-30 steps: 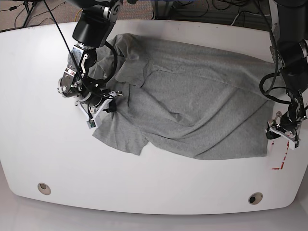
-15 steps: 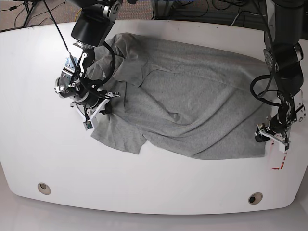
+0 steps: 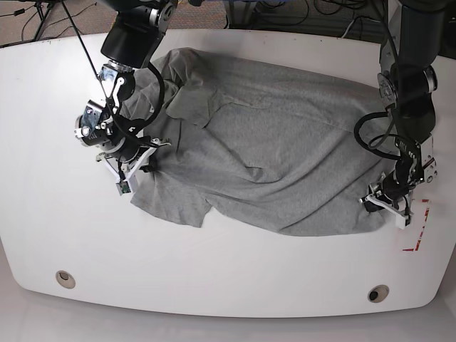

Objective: Layout the t-shirt on the table in an organized manner, then fold the t-shirt properly
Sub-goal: 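Release the left gripper and grasp the shirt's opposite corner with it, then lift the shirt with both grippers and shake it out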

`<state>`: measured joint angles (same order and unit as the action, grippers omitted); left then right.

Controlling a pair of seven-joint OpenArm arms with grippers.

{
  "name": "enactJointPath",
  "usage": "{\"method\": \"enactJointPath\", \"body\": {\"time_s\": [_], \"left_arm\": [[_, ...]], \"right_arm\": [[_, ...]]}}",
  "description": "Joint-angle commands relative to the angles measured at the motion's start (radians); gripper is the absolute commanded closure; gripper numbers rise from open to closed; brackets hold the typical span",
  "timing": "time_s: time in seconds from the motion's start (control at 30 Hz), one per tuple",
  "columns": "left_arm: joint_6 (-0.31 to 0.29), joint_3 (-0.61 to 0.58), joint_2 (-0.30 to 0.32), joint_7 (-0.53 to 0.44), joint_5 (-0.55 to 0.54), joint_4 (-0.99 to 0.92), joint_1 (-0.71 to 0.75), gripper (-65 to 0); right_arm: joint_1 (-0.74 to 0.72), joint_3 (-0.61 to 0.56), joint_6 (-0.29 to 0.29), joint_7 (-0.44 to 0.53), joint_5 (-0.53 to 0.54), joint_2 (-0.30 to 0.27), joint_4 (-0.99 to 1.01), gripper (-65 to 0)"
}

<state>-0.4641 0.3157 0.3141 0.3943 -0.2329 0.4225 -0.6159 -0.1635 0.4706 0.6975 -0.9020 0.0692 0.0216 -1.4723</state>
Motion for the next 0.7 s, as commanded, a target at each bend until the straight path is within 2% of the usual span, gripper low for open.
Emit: {"method": "enactJointPath", "body": {"time_s": [0.0,0.27,0.43,0.67], "left_arm": [[-0.003,-0.002,0.006,0.021,0.005,0.011,-0.019,-0.3],[-0.006,0.004,0.009,0.033,0.002,0.097,-0.015,-0.6],[-0.008,0.006,0.009,0.108,-0.006,0.255,0.024,-0.6],[-0.008,0.003,0.013,0.214,-0.107,0.488,0.078,-0.6]], "right_arm": [[-0.02,0.0,0.001,0.016,0.01,-0.007,-0.035,0.0],[0.003,-0.003,0.001,0.011,0.01,-0.007,-0.132,0.0],[0.011,-0.003,0.001,-0.024,0.008,-0.01,-0.222,0.0],[0.006,-0.003,0.001,-0.078,0.011,-0.042,-0.337,0.0]]}}
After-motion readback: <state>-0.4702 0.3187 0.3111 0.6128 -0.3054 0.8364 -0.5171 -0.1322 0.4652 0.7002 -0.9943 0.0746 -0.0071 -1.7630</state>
